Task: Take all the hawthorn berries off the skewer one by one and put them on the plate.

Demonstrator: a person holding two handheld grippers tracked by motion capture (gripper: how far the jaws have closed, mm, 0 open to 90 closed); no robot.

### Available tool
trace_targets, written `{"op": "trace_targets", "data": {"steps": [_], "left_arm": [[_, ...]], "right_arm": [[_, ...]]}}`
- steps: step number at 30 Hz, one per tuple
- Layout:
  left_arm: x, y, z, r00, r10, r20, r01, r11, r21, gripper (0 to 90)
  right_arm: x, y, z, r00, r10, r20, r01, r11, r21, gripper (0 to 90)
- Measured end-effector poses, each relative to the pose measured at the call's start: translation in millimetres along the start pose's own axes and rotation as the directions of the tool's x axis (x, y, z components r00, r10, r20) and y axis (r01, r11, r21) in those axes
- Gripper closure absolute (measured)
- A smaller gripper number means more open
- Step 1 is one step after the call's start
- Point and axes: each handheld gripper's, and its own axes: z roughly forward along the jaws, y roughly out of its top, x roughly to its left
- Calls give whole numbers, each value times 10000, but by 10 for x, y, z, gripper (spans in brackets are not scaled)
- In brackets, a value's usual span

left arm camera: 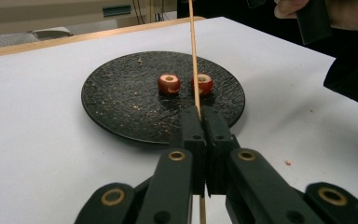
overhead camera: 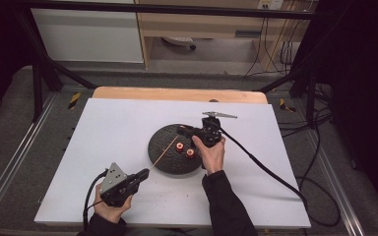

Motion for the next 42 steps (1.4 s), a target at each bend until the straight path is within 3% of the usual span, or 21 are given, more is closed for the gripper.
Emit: {"op": "trace_targets", "data": {"steps": [8,14,18,31,37,42], "left_arm": [[12,2,-8,10000,-21,-9,21,10000,-10,886],[32,7,-18,9999,-82,-58,82,10000,-31,886],[39,4,-15,9999,-120,-93,119,9999,-10,885],[52,-8,8,9998,-190,-111,191,9997,160,885],[56,-12,21,9997,-221,-108,224,9994,256,885],[61,-13,27,9996,-252,-100,255,9992,321,885]], "right_arm": [[-166,72,-38,9986,140,501,-128,9996,-241,642],[-244,-69,-8,9982,101,597,-113,9997,205,641],[-223,-232,48,9982,-265,545,226,9972,710,641],[-176,-686,226,9891,-1382,509,1239,9678,2191,637],[-194,-780,265,9840,-1709,496,1534,9562,2494,623],[-181,-775,244,9798,-1936,494,1758,9530,2469,575]]}}
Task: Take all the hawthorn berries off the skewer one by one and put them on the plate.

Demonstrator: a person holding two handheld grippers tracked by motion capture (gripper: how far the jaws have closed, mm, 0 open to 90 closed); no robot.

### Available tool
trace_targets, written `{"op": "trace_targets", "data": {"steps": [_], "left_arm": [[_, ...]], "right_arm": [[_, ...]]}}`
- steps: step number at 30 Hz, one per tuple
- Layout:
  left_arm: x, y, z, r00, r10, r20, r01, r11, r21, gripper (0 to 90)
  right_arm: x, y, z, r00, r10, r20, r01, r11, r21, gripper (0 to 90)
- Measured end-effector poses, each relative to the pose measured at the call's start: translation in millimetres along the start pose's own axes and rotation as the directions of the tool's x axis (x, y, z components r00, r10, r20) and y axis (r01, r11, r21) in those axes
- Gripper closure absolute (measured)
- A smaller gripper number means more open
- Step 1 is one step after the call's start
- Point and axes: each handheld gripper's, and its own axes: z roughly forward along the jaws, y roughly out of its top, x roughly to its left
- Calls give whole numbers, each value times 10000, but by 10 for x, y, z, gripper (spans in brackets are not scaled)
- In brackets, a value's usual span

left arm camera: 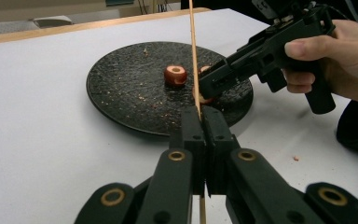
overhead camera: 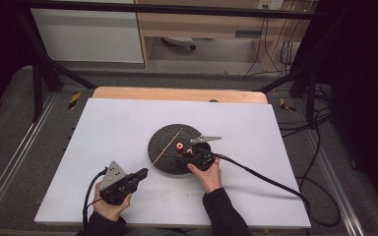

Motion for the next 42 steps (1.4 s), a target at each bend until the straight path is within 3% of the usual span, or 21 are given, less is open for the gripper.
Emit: {"op": "trace_targets", "data": {"steps": [5,12,20,25,37,42], "left_arm": [[3,11,-9,10000,24,-12,-24,10000,-19,884],[19,46,-10,10000,-25,-33,25,10000,79,885],[41,90,27,9999,-108,-43,110,9993,359,884],[65,157,61,9998,-188,-8,188,9985,518,884],[135,343,244,9995,-253,-194,269,9957,892,884],[156,426,359,9990,-341,-283,368,9942,1007,884]], "right_arm": [[-12,24,-149,9998,-176,23,176,9990,-410,503],[-110,-20,-475,9987,-471,193,487,9950,-876,253],[-305,-201,-749,9951,-843,514,893,9904,-1052,70],[-426,-357,-875,9923,-982,749,1061,9882,-1105,29],[-633,-640,-1074,9817,-1428,1263,1505,9872,-534,7],[-679,-717,-1159,9825,-1288,1348,1378,9886,-599,9]]}}
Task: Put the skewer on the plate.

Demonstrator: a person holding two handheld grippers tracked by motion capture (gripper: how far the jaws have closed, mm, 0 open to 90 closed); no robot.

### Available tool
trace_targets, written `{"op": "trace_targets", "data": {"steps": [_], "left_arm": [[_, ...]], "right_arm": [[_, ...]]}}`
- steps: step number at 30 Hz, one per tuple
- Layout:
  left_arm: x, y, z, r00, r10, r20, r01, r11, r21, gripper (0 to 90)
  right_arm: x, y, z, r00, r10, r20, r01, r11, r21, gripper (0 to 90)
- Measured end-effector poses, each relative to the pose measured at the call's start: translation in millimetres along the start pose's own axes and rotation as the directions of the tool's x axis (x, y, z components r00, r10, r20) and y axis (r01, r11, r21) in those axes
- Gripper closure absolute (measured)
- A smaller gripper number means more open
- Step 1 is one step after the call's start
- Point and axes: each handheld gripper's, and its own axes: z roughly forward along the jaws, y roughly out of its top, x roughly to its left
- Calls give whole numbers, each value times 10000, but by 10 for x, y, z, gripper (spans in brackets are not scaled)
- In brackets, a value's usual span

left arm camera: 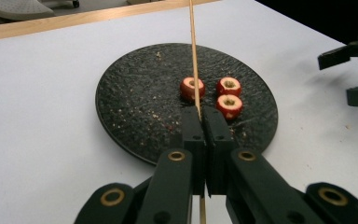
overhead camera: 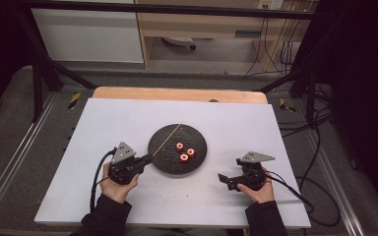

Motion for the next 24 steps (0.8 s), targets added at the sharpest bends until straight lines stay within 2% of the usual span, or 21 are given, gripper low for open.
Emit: {"op": "trace_targets", "data": {"steps": [9,18,24], "left_arm": [[-9,127,211,9998,-146,-166,149,9996,219,884],[-3,178,450,9982,-340,-501,364,9982,477,884],[-19,178,626,9966,-290,-766,352,9961,804,884]], "right_arm": [[-44,-80,-67,9999,43,126,-43,10000,57,9],[-40,-113,-98,9999,-19,103,18,9999,99,10],[-51,-128,-109,10000,6,86,-6,10000,32,11]]}}
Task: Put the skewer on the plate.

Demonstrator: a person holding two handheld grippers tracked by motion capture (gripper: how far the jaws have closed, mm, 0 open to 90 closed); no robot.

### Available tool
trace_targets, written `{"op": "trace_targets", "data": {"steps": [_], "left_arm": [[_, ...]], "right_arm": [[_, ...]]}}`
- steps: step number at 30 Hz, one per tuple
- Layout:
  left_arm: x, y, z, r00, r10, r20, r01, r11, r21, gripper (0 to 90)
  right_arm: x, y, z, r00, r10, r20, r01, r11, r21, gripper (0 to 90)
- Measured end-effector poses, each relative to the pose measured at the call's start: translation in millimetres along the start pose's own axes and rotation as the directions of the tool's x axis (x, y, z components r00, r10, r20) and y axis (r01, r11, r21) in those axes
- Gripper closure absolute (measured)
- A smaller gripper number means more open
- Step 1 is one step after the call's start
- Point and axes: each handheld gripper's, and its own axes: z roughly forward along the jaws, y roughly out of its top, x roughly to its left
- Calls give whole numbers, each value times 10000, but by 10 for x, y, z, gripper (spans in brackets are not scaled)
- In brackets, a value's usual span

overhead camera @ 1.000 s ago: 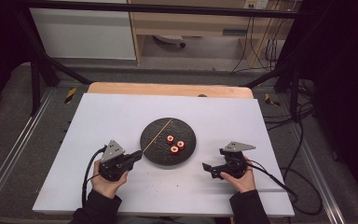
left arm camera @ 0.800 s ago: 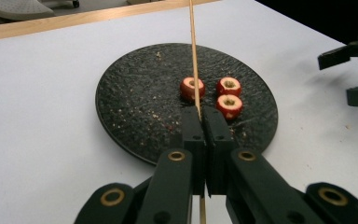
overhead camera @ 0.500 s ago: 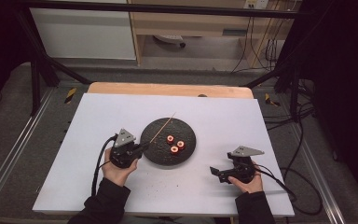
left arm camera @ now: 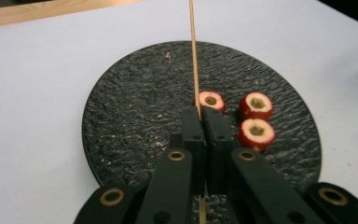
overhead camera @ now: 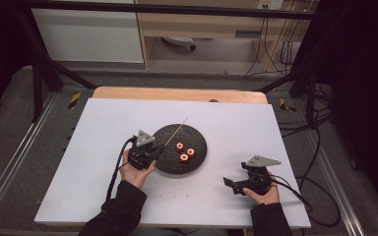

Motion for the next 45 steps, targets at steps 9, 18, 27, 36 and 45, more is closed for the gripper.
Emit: {"op": "trace_targets", "data": {"steps": [9,18,27,36,45], "left_arm": [[-14,-40,231,9994,-18,-339,34,9990,456,883],[-13,-78,353,9984,39,-562,6,9969,787,882],[-26,-111,428,9974,108,-712,-34,9946,1036,879],[-7,-97,364,9977,291,-617,-227,9946,1014,795],[42,-95,153,9953,949,-209,-922,9904,1030,558]], "right_arm": [[-2,-8,18,10000,-46,-13,46,9999,100,12],[4,-11,25,10000,-4,8,4,9999,128,13],[4,-11,23,10000,-28,20,27,9999,107,13],[5,-10,20,10000,-34,25,34,10000,93,14],[1,-6,12,10000,-19,37,19,9999,101,11]]}}
